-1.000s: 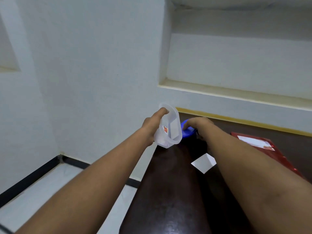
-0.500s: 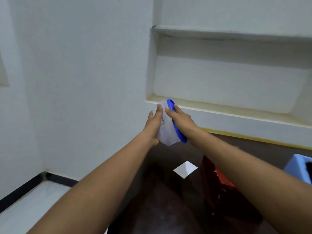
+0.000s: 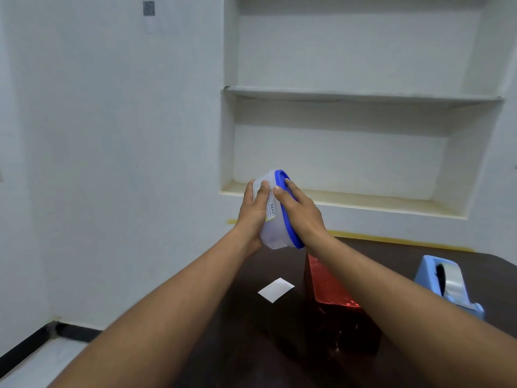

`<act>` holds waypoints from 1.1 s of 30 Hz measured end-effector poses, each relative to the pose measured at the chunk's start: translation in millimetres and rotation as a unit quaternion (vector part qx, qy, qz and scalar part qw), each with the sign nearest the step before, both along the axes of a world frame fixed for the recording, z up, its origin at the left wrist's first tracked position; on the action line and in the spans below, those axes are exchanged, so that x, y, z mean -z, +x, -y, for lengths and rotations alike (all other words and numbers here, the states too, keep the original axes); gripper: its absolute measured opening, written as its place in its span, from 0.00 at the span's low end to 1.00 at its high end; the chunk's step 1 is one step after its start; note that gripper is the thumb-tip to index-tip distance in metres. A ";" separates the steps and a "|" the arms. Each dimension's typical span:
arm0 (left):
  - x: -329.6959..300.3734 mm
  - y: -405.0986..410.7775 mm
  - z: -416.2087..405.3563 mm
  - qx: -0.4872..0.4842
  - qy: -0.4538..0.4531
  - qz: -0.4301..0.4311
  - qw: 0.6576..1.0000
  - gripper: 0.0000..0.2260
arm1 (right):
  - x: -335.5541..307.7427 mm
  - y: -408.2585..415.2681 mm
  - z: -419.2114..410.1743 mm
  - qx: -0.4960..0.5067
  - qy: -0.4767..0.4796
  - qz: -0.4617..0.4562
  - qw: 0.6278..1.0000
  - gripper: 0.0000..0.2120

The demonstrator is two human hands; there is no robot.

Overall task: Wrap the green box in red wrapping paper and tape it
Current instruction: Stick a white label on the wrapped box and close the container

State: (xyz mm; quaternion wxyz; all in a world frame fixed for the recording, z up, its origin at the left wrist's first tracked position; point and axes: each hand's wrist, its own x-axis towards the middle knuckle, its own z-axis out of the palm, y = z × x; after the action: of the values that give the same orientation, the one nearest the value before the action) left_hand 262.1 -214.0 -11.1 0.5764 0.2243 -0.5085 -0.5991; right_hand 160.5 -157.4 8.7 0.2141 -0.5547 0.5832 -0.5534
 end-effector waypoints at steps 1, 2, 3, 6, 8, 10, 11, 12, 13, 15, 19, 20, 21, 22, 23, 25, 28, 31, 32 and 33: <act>-2.8 -2.6 -4.3 -0.005 -0.001 0.003 1.000 0.24 | -2.1 -1.7 -3.9 -0.001 -0.007 0.020 1.000 0.30; -4.8 -5.4 -7.2 -0.008 -0.002 0.006 1.000 0.26 | -4.1 -3.1 -7.6 -0.001 -0.015 0.036 0.999 0.30; -7.0 -8.0 -11.0 -0.009 -0.005 0.010 1.000 0.27 | -6.2 -4.6 -11.6 0.000 -0.024 0.047 0.999 0.31; -14.7 -12.9 -21.7 -0.010 -0.008 0.005 1.000 0.27 | -9.7 -7.1 -16.7 0.005 -0.041 0.065 0.997 0.36; -19.4 -16.2 -26.3 -0.013 -0.015 0.010 1.000 0.27 | -11.3 -10.6 -20.7 0.005 -0.046 0.085 0.995 0.37; -22.2 -20.2 -30.2 -0.013 -0.025 0.027 0.999 0.28 | -10.4 -13.1 -27.1 0.001 -0.054 0.084 0.995 0.34; -23.1 -21.8 -31.8 -0.015 -0.027 0.034 0.999 0.28 | -9.5 -14.2 -28.3 0.002 -0.060 0.082 0.995 0.31; -24.3 -22.9 -34.5 -0.011 -0.025 0.037 0.999 0.28 | -9.0 -14.7 -29.3 0.004 -0.067 0.079 0.995 0.28; -25.2 -24.2 -37.6 -0.007 -0.023 0.040 0.999 0.28 | -8.5 -16.7 -30.6 0.006 -0.071 0.078 0.994 0.27; -25.5 -24.1 -39.6 0.003 -0.025 0.041 0.999 0.30 | -9.4 -20.8 -30.2 -0.005 -0.069 0.092 0.993 0.21; -26.7 -24.8 -42.6 0.026 -0.028 0.015 0.999 0.23 | -18.0 -35.6 -30.0 -0.026 -0.057 0.179 0.982 0.19; -28.7 -25.4 -43.5 0.014 -0.023 0.018 0.999 0.21 | -22.5 -37.0 -33.4 -0.033 -0.037 0.222 0.974 0.21; -31.1 -26.7 -44.5 0.001 -0.013 0.021 1.000 0.20 | -27.2 -39.2 -37.0 -0.054 -0.008 0.269 0.962 0.21; -33.0 -27.3 -46.3 -0.009 -0.002 0.025 1.000 0.20 | -30.9 -41.3 -39.8 -0.079 0.020 0.309 0.948 0.23; -35.1 -27.9 -47.8 -0.012 0.006 0.034 0.999 0.21 | -34.1 -44.2 -41.9 -0.092 0.039 0.336 0.937 0.26; -36.4 -27.5 -49.8 0.005 0.016 0.053 0.998 0.22 | -37.7 -48.3 -41.8 -0.103 0.048 0.352 0.929 0.29; -40.1 -27.0 -53.8 0.042 0.029 0.066 0.997 0.16 | -38.0 -46.3 -38.5 -0.068 0.027 0.325 0.943 0.25; -51.8 -28.3 -56.7 0.040 0.025 0.107 0.993 0.21 | -35.1 -45.1 -34.4 0.005 0.017 0.292 0.956 0.28; -57.0 -30.1 -56.2 0.027 0.026 0.130 0.991 0.23 | -34.3 -45.1 -34.1 0.028 0.015 0.265 0.964 0.31; -62.1 -31.3 -57.4 0.013 0.033 0.153 0.988 0.25 | -33.8 -44.6 -34.9 0.045 0.013 0.235 0.971 0.33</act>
State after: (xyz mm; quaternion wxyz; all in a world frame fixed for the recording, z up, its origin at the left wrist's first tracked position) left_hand 230.8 -156.5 51.0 0.4764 0.3251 -0.5736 -0.5817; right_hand 115.9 -122.6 42.5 0.3269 -0.3796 0.5483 -0.6696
